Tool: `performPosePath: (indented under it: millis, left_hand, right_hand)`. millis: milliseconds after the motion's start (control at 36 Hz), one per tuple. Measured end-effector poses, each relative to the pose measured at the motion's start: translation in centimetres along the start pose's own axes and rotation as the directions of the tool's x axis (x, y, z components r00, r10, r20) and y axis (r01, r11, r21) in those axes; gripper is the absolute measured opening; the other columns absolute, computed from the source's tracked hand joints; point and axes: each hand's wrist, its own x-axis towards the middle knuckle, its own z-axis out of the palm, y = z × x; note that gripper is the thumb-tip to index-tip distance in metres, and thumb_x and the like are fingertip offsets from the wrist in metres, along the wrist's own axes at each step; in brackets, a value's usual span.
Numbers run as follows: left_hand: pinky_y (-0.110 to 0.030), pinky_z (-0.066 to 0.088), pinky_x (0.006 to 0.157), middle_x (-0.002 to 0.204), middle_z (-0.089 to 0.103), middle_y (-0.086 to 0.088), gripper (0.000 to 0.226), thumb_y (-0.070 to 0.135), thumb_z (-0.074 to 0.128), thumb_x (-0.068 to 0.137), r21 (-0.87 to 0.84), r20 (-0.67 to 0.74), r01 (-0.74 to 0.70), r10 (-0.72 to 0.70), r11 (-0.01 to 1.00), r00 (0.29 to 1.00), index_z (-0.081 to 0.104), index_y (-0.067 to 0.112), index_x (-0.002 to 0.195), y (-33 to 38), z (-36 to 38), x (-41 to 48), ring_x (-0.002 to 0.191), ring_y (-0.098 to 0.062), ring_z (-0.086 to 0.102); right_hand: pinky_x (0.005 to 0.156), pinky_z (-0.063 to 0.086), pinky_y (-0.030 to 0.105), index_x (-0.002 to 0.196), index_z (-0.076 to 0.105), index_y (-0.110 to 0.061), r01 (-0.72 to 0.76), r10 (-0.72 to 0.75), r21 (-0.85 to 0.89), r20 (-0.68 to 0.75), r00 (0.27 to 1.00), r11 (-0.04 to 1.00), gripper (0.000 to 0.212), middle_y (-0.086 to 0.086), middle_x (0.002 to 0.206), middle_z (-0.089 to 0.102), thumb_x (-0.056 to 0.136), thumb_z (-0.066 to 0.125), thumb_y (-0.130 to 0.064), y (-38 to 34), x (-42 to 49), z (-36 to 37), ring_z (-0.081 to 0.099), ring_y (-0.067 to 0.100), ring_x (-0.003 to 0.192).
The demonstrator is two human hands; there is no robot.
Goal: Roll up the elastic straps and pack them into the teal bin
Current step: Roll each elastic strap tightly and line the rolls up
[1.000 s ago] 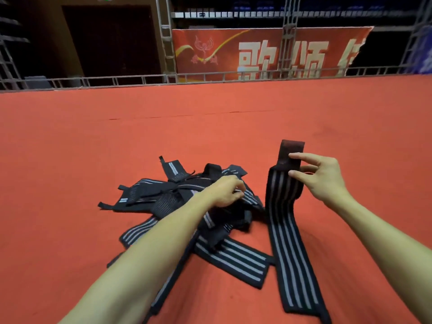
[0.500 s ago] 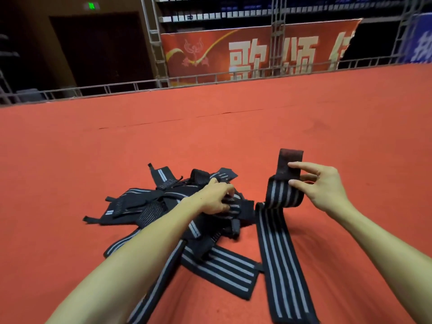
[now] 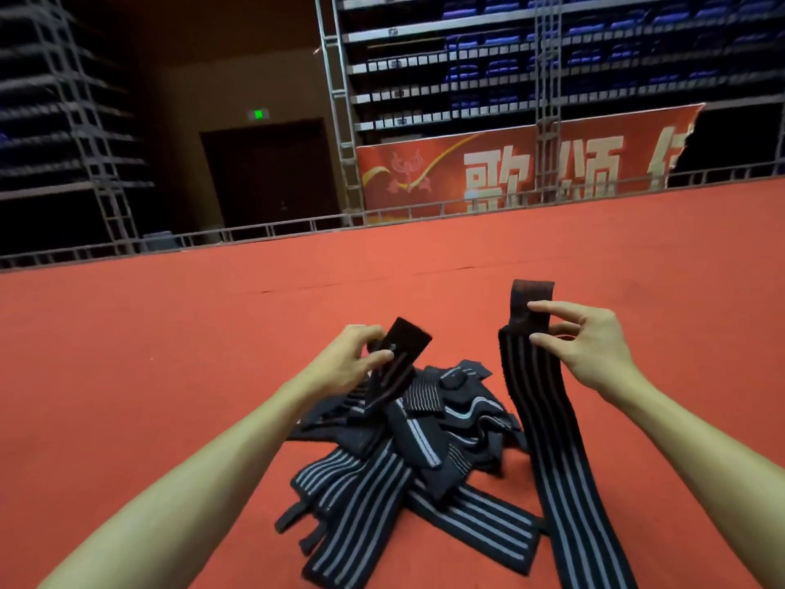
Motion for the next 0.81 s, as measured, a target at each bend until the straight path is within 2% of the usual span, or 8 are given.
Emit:
performPosePath:
  millis: [83, 194, 306, 417, 556, 639, 722, 806]
  left_hand:
    - [-0.04, 0.047, 0.08, 0.093, 0.062, -0.004, 0.013, 0.021, 0.063, 0.097, -0.042, -0.021, 0.002, -0.003, 0.999, 1.0, 0.053, 0.013, 0.098, 0.8, -3.5, -0.4, 0.09, -0.022, 0.058]
    - [-0.033, 0.04, 0.06, 0.077, 0.06, -0.006, 0.025, 0.017, 0.06, 0.098, -0.191, -0.158, -0.061, 0.03, 0.98, 0.987, 0.04, 0.033, 0.098, 2.3, -7.8, -0.6, 0.065, -0.021, 0.049]
    - [-0.028, 0.041, 0.072, 0.087, 0.057, -0.02, 0.017, 0.014, 0.059, 0.096, -0.164, -0.349, -0.133, 0.068, 0.978, 0.935, 0.045, 0.024, 0.092, 4.2, -11.6, -0.3, 0.077, -0.016, 0.048]
    - [-0.018, 0.043, 0.081, 0.084, 0.057, 0.001, 0.022, -0.008, 0.056, 0.093, -0.091, -0.432, -0.177, 0.121, 0.98, 0.894, 0.058, 0.013, 0.09, 6.1, -15.1, 0.3, 0.079, -0.005, 0.052]
    - [-0.027, 0.043, 0.065, 0.078, 0.052, -0.006, 0.03, -0.01, 0.06, 0.089, -0.025, -0.465, -0.137, 0.11, 0.99, 0.879, 0.061, 0.02, 0.093, 7.1, -18.6, 0.4, 0.063, -0.007, 0.045]
    - [-0.022, 0.041, 0.055, 0.08, 0.046, -0.004, 0.035, -0.01, 0.06, 0.089, -0.04, -0.477, -0.144, 0.108, 0.989, 0.872, 0.06, 0.025, 0.095, 7.9, -19.9, -0.1, 0.062, -0.007, 0.044]
    - [-0.013, 0.048, 0.071, 0.099, 0.056, -0.006, 0.037, -0.012, 0.059, 0.088, -0.035, -0.523, -0.148, 0.108, 0.988, 0.845, 0.059, 0.024, 0.1, 8.7, -20.7, -0.8, 0.076, 0.01, 0.055]
    - [-0.002, 0.044, 0.071, 0.11, 0.058, -0.001, 0.039, -0.012, 0.058, 0.088, -0.021, -0.551, -0.114, 0.084, 0.993, 0.83, 0.059, 0.024, 0.103, 9.1, -20.8, -1.3, 0.081, 0.022, 0.053]
  right_hand:
    - [0.071, 0.056, 0.019, 0.109, 0.071, -0.028, 0.053, -0.053, -0.011, -0.005, 0.999, 0.999, 0.046, 0.001, 0.098, 0.073, 0.078, 0.077, 0.006, -2.6, 1.0, -0.1, 0.069, 0.008, 0.077]
    - [0.076, 0.056, 0.032, 0.114, 0.073, -0.02, 0.112, -0.111, -0.04, 0.017, 0.994, 0.993, 0.044, 0.001, 0.103, 0.073, 0.079, 0.078, 0.004, -6.4, 2.1, -0.4, 0.07, 0.015, 0.081]
    - [0.078, 0.053, 0.028, 0.118, 0.072, -0.017, 0.179, -0.178, -0.05, 0.018, 0.984, 0.983, 0.043, -0.001, 0.106, 0.07, 0.08, 0.076, 0.004, -10.3, 3.3, -1.0, 0.068, 0.013, 0.081]
    - [0.08, 0.055, 0.023, 0.12, 0.07, -0.014, 0.249, -0.247, -0.057, 0.026, 0.969, 0.967, 0.044, 0.0, 0.111, 0.068, 0.08, 0.076, 0.005, -13.6, 5.0, -1.5, 0.067, 0.017, 0.085]
    - [0.091, 0.053, 0.022, 0.12, 0.07, -0.011, 0.349, -0.346, -0.135, 0.047, 0.937, 0.928, 0.045, 0.002, 0.112, 0.069, 0.078, 0.078, 0.004, -17.0, 6.7, -2.3, 0.067, 0.016, 0.093]
    - [0.093, 0.055, 0.025, 0.12, 0.07, -0.013, 0.365, -0.364, -0.15, 0.032, 0.931, 0.919, 0.046, 0.002, 0.115, 0.07, 0.077, 0.08, 0.0, -18.9, 7.6, -2.7, 0.069, 0.014, 0.094]
    - [0.084, 0.05, 0.006, 0.121, 0.069, -0.012, 0.393, -0.4, -0.168, -0.008, 0.917, 0.904, 0.046, 0.0, 0.112, 0.069, 0.077, 0.082, -0.005, -20.6, 7.9, -2.8, 0.067, 0.009, 0.092]
    - [0.074, 0.047, 0.0, 0.12, 0.069, -0.013, 0.393, -0.402, -0.159, -0.029, 0.915, 0.906, 0.045, -0.003, 0.105, 0.067, 0.078, 0.082, -0.007, -21.7, 7.6, -2.8, 0.065, 0.008, 0.09]
